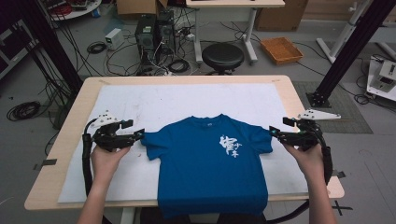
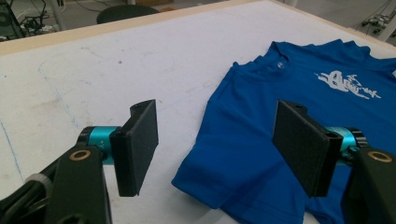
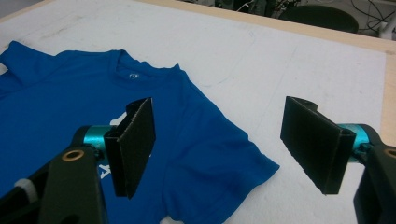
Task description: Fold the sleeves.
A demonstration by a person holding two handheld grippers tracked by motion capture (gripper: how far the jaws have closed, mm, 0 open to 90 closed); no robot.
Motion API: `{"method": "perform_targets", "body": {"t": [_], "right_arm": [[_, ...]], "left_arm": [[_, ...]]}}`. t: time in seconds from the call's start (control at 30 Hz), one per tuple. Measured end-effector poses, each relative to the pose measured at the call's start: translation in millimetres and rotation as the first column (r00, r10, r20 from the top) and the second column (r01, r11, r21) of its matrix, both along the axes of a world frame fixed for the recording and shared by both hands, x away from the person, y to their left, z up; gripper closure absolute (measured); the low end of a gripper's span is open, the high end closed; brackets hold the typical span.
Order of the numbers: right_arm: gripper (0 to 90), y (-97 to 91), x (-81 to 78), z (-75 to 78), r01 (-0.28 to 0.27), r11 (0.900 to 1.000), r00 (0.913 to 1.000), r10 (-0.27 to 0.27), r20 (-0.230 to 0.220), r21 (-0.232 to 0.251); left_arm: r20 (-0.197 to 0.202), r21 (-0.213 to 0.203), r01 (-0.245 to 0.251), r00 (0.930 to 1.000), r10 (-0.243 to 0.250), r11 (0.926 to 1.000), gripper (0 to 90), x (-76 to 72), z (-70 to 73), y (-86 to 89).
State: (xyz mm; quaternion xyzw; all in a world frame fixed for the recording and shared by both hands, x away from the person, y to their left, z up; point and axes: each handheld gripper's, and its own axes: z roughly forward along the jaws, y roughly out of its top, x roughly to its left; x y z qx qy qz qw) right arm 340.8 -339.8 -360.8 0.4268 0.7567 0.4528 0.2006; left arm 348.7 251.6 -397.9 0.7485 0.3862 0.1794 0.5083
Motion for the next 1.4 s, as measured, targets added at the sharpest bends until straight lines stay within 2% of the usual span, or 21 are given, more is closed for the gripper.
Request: {"method": "perform_targets", "body": {"t": [0.1, 0.17, 0.23, 0.3, 0.43, 0.47, 0.5, 0.57, 0.67, 0.73, 0.8, 0.87, 0.93, 0.97, 1.03, 1.13, 1.2, 1.27, 1.33, 1.37, 1.4], "right_arm": [[26.1, -0.2, 0.0, -0.3, 0.001, 1.0, 1.0, -0.001, 0.001, 0.0], [26.2, -1.0, -0.1, -0.4, 0.008, 1.0, 1.0, -0.008, 0.003, 0.003], [26.1, -1.5, 0.0, 0.0, 0.011, 0.9999, 0.9999, -0.011, -0.002, 0.008], [26.1, -2.0, 0.2, 0.6, 0.013, 0.9999, 0.9999, -0.013, 0.0, 0.009], [26.5, -1.4, 0.1, 3.4, 0.012, 0.9999, 0.9999, -0.012, 0.011, 0.011], [26.5, -1.4, 0.1, 3.4, 0.012, 0.9999, 0.9999, -0.012, 0.011, 0.011], [26.6, -0.9, 0.2, 4.5, 0.015, 0.9998, 0.9998, -0.015, 0.011, 0.014], [26.6, -0.5, 0.8, 4.4, 0.011, 0.9998, 0.9999, -0.011, 0.013, 0.015], [26.7, 0.1, 1.7, 3.8, 0.012, 0.9999, 0.9999, -0.012, 0.009, 0.012], [26.7, -0.4, 2.2, 3.6, 0.013, 0.9998, 0.9998, -0.013, 0.013, 0.014], [26.7, -0.6, 2.0, 3.8, 0.015, 0.9997, 0.9998, -0.015, 0.01, 0.018], [26.8, -0.6, 1.8, 4.1, 0.017, 0.9997, 0.9998, -0.018, 0.012, 0.016], [27.0, -0.7, 1.4, 4.7, 0.015, 0.9997, 0.9997, -0.016, 0.018, 0.017], [27.0, -0.6, 0.8, 5.3, 0.017, 0.9996, 0.9997, -0.018, 0.016, 0.02], [27.2, -1.2, 0.5, 6.1, 0.017, 0.9996, 0.9996, -0.018, 0.022, 0.021], [27.2, -1.6, 0.0, 6.6, 0.021, 0.9994, 0.9995, -0.022, 0.023, 0.026], [27.2, -2.1, -0.2, 7.5, 0.024, 0.9994, 0.9993, -0.025, 0.026, 0.026], [27.2, -2.0, -0.1, 8.4, 0.026, 0.9992, 0.9993, -0.026, 0.026, 0.03], [27.3, -1.6, -0.2, 9.5, 0.026, 0.9993, 0.9991, -0.027, 0.031, 0.029], [27.3, -1.2, -0.4, 10.1, 0.024, 0.9993, 0.9991, -0.025, 0.033, 0.027], [27.3, -0.9, -0.4, 10.7, 0.022, 0.9994, 0.9991, -0.023, 0.035, 0.026]], "left_arm": [[-0.01, -0.002, -0.004, 0.9999, 0.004, 1.0, 31.5, 1.8, -1.5, 0.0], [-0.026, -0.003, 0.001, 0.9997, -0.001, 1.0, 36.2, 4.1, -3.7, 1.7], [-0.04, -0.008, -0.006, 0.9992, 0.006, 1.0, 37.0, 6.9, -9.4, 5.9], [-0.061, -0.01, -0.014, 0.9981, 0.013, 0.9999, 42.0, 8.7, -14.7, 9.2], [-0.119, 0.003, -0.031, 0.9924, 0.031, 0.9995, 45.3, 13.0, -25.6, 15.6], [-0.119, 0.003, -0.031, 0.9924, 0.031, 0.9995, 45.5, 13.0, -25.6, 15.6], [-0.155, 0.006, -0.042, 0.987, 0.043, 0.9991, 45.5, 15.8, -30.6, 17.2], [-0.187, 0.005, -0.037, 0.9817, 0.038, 0.9993, 45.5, 19.3, -34.6, 16.7], [-0.226, -0.034, -0.008, 0.9741, 0.001, 0.9994, 47.8, 22.8, -38.4, 13.4], [-0.251, -0.066, -0.009, 0.9679, -0.008, 0.9978, 47.9, 25.6, -41.4, 11.2], [-0.284, -0.08, -0.012, 0.9588, -0.011, 0.9967, 55.4, 28.5, -44.7, 10.1], [-0.294, -0.08, -0.008, 0.9558, -0.016, 0.9968, 67.6, 29.6, -46.7, 9.2], [-0.287, -0.091, 0.003, 0.9575, -0.029, 0.9959, 78.9, 28.5, -45.4, 9.1], [-0.274, -0.098, 0.012, 0.961, -0.038, 0.9951, 83.1, 27.5, -43.7, 9.3], [-0.257, -0.125, 0.014, 0.9652, -0.046, 0.992, 87.3, 24.7, -38.8, 8.7], [-0.266, -0.148, 0.022, 0.9619, -0.061, 0.9888, 87.7, 22.8, -32.5, 6.2], [-0.265, -0.183, 0.045, 0.9597, -0.094, 0.982, 87.8, 19.8, -21.6, -4.4], [-0.264, -0.198, 0.059, 0.9581, -0.111, 0.9784, 87.8, 19.1, -13.5, -16.2], [-0.276, -0.221, 0.067, 0.9527, -0.128, 0.973, 87.8, 20.5, -5.9, -30.8], [-0.281, -0.223, 0.069, 0.9508, -0.131, 0.9725, 87.9, 21.6, -2.6, -39.1], [-0.281, -0.223, 0.069, 0.9508, -0.131, 0.9725, 87.8, 21.6, -2.6, -39.1]]}}
